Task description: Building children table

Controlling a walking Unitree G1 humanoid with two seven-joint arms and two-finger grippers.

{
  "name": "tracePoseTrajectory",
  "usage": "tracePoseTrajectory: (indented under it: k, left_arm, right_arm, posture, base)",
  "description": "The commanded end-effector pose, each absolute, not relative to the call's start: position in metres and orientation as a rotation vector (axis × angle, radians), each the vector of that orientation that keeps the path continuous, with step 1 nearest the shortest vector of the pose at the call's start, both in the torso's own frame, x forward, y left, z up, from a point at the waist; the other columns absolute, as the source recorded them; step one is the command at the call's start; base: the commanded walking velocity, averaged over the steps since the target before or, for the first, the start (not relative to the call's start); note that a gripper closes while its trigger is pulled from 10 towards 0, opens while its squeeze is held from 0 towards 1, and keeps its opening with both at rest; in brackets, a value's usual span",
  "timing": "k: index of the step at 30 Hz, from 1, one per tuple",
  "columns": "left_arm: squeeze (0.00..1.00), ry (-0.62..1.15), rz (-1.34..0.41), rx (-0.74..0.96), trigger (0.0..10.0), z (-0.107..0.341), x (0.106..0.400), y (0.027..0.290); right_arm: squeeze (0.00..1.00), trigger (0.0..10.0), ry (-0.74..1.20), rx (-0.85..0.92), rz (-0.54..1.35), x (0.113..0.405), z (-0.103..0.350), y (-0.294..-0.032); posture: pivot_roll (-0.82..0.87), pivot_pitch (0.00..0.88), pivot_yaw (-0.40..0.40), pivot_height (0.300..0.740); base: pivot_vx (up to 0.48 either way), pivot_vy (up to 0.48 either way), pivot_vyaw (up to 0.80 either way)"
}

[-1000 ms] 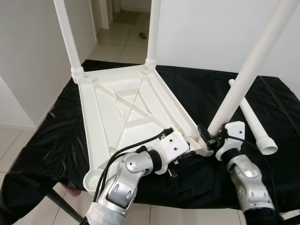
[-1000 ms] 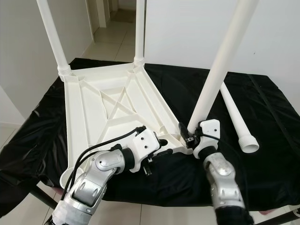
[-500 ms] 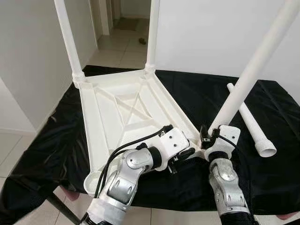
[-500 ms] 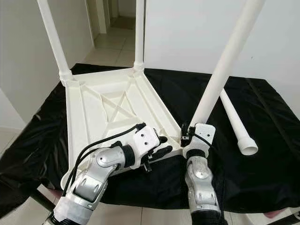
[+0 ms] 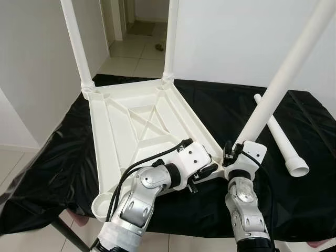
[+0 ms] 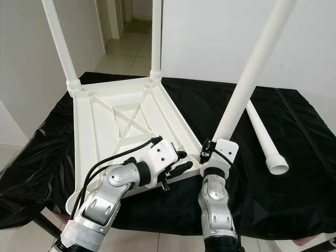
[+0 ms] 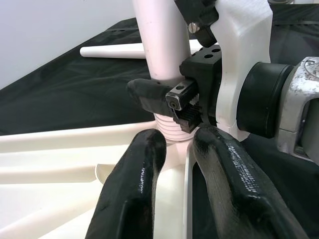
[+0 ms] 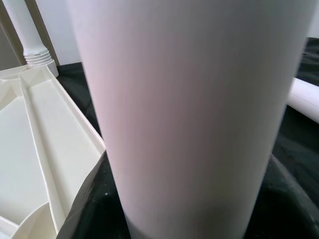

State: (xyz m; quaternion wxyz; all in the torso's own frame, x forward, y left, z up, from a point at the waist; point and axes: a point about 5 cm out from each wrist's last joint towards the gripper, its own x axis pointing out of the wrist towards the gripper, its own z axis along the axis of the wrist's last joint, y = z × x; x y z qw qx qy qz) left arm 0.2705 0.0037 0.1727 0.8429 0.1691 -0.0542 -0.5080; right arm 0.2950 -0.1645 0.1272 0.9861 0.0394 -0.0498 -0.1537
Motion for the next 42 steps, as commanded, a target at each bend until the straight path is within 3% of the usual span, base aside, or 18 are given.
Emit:
tracePoseTrajectory:
  k: [1,8,9,10,30,42]
  left_arm:
    - [0.00,-0.140,-0.884,0.330,10.0,0.174,0.278,0.007]
    - [0.00,-0.140,-0.880,0.323,10.0,0.175,0.277,0.007]
    - [0.00,-0.140,-0.880,0.321,10.0,0.175,0.277,0.007]
    - [0.00,-0.139,-0.880,0.320,10.0,0.175,0.277,0.006]
    - [0.00,-0.145,-0.882,0.314,10.0,0.179,0.275,0.005]
    - [0.00,-0.144,-0.893,0.312,10.0,0.181,0.273,0.003]
  right_arm:
    - [1.00,10.0,-0.009,0.124,-0.313,0.290,0.108,-0.161]
    - [1.00,10.0,-0.074,0.122,-0.236,0.292,0.117,-0.158]
    - [0.40,10.0,-0.091,0.125,-0.211,0.293,0.120,-0.158]
    - [0.00,10.0,-0.099,0.129,-0.180,0.294,0.122,-0.158]
    - [0.00,10.0,-0.144,-0.016,0.233,0.298,0.138,-0.188]
    - [0.00,10.0,-0.030,-0.143,0.486,0.298,0.134,-0.215]
  posture:
    - [-0.01,0.000,-0.009,0.740]
    - [-0.01,0.000,-0.006,0.740]
    - [-0.01,0.000,-0.005,0.740]
    - [-0.01,0.000,-0.005,0.740]
    - [0.00,0.000,0.000,0.740]
    - [0.00,0.007,0.012,0.740]
  base:
    - [0.000,0.000,0.00]
    - [0.000,0.000,0.00]
    - [0.000,0.000,0.00]
    - [0.000,0.000,0.00]
    - [0.000,0.000,0.00]
    - [0.000,0.000,0.00]
